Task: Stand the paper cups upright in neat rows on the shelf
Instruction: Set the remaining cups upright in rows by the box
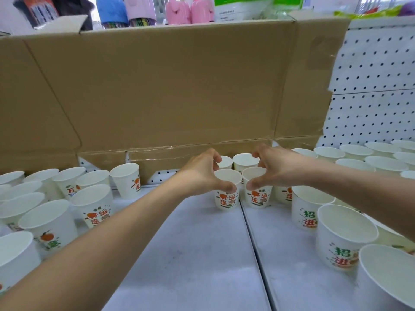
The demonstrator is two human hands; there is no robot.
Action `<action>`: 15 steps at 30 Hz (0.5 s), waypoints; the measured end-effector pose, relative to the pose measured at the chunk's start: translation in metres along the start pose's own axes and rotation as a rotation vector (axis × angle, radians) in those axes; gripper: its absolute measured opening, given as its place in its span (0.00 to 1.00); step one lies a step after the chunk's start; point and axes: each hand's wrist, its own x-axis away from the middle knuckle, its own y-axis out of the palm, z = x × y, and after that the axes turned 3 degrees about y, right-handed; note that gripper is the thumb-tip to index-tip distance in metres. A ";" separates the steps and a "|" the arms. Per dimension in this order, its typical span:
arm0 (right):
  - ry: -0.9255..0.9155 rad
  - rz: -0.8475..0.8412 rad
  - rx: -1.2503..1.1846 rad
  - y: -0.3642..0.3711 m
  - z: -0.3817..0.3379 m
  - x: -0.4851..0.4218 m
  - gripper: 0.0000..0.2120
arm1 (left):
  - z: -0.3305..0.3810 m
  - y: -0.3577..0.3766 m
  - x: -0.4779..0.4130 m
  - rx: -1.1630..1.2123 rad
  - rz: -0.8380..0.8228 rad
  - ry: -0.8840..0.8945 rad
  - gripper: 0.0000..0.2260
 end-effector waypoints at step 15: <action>-0.217 0.212 -0.023 -0.010 -0.052 0.002 0.30 | -0.019 -0.040 0.052 -0.112 0.084 0.065 0.28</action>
